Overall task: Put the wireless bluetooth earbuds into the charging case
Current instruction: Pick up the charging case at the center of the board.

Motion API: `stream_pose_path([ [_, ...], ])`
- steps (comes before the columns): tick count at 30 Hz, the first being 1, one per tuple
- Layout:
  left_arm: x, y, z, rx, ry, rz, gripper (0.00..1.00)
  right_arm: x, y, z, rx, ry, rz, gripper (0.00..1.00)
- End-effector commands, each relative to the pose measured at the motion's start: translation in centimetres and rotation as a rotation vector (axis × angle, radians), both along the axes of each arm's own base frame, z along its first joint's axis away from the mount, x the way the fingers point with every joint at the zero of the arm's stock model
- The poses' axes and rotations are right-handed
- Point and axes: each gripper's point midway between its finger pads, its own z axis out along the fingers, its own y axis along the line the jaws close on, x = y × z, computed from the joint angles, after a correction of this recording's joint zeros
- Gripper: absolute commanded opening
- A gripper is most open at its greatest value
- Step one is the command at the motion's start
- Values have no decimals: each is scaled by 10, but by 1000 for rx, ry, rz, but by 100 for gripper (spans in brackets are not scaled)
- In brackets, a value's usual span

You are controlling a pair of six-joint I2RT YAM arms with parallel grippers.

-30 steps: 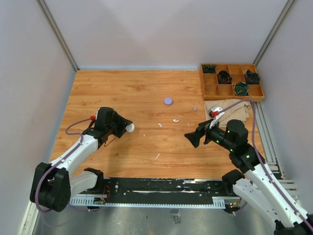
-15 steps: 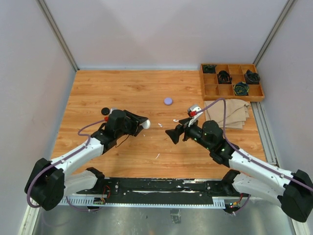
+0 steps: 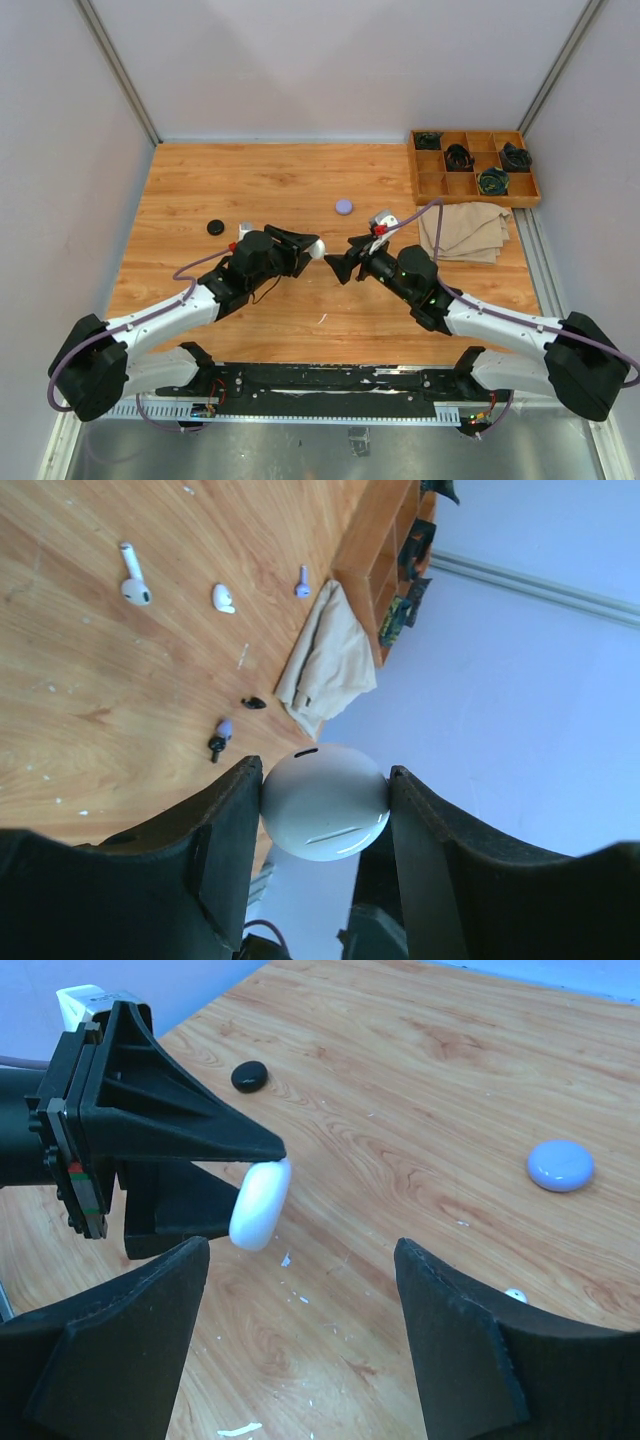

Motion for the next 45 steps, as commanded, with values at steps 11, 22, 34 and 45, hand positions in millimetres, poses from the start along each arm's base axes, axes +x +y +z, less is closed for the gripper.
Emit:
stream_pose_path([
  [11, 8, -20, 38, -114, -68, 54, 49, 5, 23, 17, 69, -91, -20, 67],
  [22, 8, -17, 38, -123, -78, 91, 49, 15, 25, 19, 76, -116, -65, 51],
  [34, 6, -17, 34, -124, -88, 83, 53, 14, 29, 23, 56, -155, -37, 21],
  [45, 2, -5, 40, -65, -217, 71, 70, 3, 27, 31, -47, -206, 36, 1],
])
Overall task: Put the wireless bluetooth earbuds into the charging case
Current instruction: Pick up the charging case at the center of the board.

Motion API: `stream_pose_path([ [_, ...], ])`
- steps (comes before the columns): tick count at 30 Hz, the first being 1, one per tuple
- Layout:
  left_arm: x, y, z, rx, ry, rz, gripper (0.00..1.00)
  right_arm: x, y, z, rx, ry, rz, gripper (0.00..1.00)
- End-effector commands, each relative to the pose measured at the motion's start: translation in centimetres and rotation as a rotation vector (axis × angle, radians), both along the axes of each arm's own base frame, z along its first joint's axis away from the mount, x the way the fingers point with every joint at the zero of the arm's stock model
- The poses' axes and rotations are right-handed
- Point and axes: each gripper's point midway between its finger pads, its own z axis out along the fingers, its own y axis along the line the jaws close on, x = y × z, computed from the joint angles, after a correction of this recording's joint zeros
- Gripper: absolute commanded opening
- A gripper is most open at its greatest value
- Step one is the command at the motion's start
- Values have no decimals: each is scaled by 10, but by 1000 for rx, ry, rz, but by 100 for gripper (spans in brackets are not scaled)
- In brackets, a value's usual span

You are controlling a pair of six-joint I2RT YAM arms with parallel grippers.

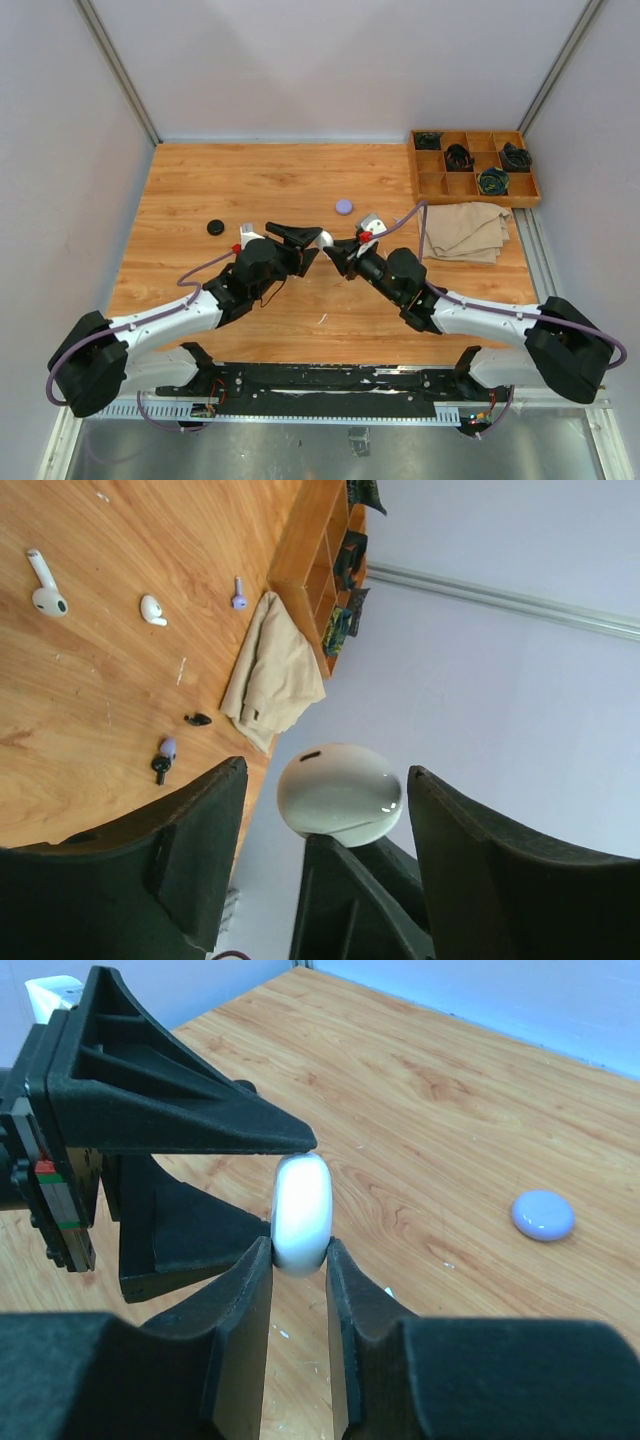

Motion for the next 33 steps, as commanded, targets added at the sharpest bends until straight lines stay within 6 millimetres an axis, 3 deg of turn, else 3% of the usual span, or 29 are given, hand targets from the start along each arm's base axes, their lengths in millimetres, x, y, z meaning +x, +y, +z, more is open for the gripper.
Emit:
stream_pose_path([
  [1, -2, 11, 18, 33, -133, 17, 72, -4, 4, 34, -29, -83, 53, 1],
  [15, -32, 59, 51, 583, -726, -34, 78, -21, -35, 36, -334, 34, 196, 4],
  [23, -60, 49, 37, 881, -991, -277, 79, -42, -42, 40, -415, 94, 284, 4],
  [33, -96, 24, 35, 943, -1299, -497, 81, -69, -49, 44, -527, 137, 431, 4],
])
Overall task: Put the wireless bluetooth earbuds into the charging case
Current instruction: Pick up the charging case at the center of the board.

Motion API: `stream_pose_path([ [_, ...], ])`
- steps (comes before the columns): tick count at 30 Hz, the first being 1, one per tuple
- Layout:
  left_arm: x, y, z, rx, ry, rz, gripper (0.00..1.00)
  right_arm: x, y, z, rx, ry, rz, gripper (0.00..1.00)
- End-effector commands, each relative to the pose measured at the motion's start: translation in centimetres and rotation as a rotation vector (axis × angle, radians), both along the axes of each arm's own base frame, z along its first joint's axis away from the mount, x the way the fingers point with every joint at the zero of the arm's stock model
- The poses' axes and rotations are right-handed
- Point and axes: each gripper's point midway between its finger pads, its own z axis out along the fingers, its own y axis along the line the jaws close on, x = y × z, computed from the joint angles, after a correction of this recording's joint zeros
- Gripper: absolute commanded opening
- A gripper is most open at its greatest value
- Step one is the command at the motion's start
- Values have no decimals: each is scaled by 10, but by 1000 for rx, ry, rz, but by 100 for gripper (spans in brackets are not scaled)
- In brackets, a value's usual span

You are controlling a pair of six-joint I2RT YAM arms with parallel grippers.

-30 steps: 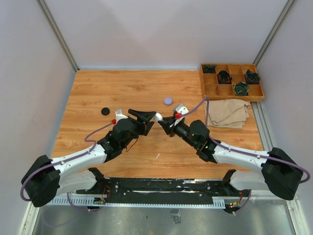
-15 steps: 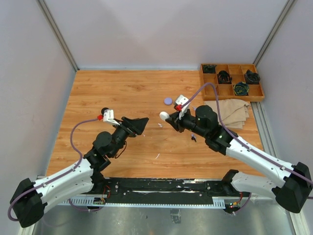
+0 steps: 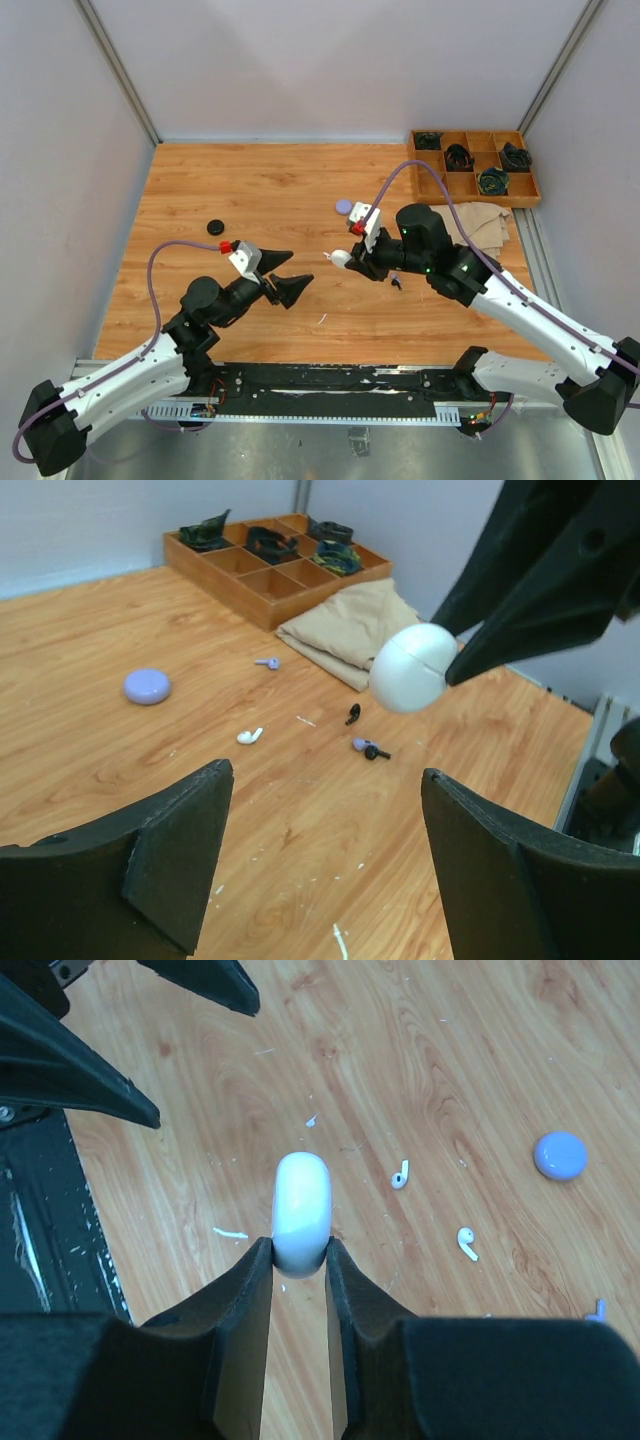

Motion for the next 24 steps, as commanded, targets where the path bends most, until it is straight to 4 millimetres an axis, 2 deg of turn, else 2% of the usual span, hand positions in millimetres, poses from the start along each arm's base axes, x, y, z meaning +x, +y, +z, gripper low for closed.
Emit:
stream_pose_path([
  [1, -19, -15, -1, 92, -152, -147, 82, -15, -9, 3, -64, 22, 84, 4],
  [7, -35, -32, 2, 124, -267, -286, 81, -29, -8, 5, -97, 61, 169, 3],
  [11, -44, -47, 7, 153, -331, -393, 74, -37, -4, 4, -107, 90, 230, 2],
  [17, -48, -64, 6, 169, -341, -492, 65, -42, 0, 7, -123, 87, 287, 3],
  [24, -51, -74, 5, 140, -316, -549, 57, -45, 6, 3, -153, 87, 337, 3],
])
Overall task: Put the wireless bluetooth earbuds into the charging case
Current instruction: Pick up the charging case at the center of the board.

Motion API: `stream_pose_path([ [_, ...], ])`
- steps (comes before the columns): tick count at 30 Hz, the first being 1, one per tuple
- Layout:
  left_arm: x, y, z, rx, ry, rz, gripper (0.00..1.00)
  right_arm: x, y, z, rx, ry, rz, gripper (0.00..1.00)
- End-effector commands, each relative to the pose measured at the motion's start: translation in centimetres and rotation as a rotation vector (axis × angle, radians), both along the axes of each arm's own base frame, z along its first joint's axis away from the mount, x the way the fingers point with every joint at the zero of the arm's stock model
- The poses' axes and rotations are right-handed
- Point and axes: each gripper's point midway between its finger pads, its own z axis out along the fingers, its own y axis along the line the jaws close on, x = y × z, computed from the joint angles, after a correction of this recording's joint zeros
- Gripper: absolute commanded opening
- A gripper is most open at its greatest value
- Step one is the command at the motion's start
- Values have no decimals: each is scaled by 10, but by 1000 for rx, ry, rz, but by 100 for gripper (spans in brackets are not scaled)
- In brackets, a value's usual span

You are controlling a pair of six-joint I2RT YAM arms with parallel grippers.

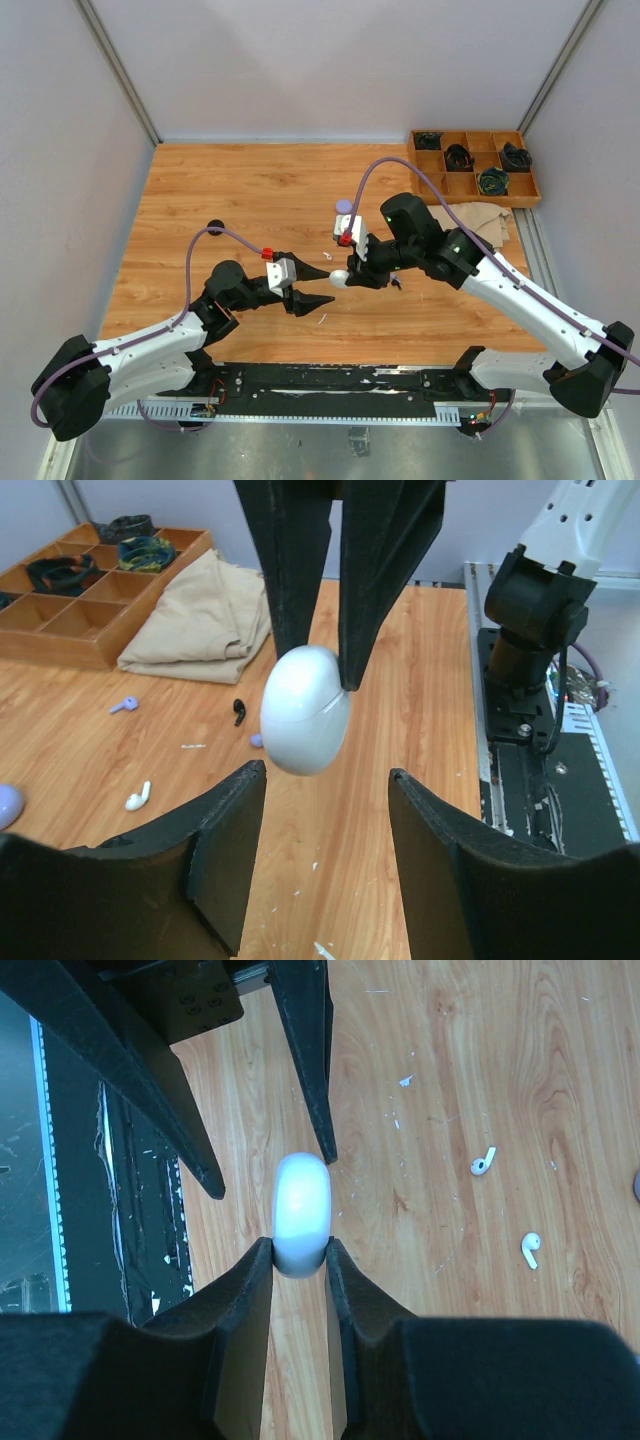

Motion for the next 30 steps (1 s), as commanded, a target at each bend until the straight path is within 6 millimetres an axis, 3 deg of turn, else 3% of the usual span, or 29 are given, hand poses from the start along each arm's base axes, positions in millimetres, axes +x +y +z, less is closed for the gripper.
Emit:
stream_pose_path([
  [1, -10, -9, 24, -64, -53, -82, 55, -7, 5, 7, -3, -13, 72, 3],
  [19, -13, -15, 19, -96, 46, -108, 47, -15, 11, 6, -10, -44, 131, 2],
  [30, -13, -12, 11, -111, 101, -95, 51, -15, 8, 14, 23, -81, 119, 1],
])
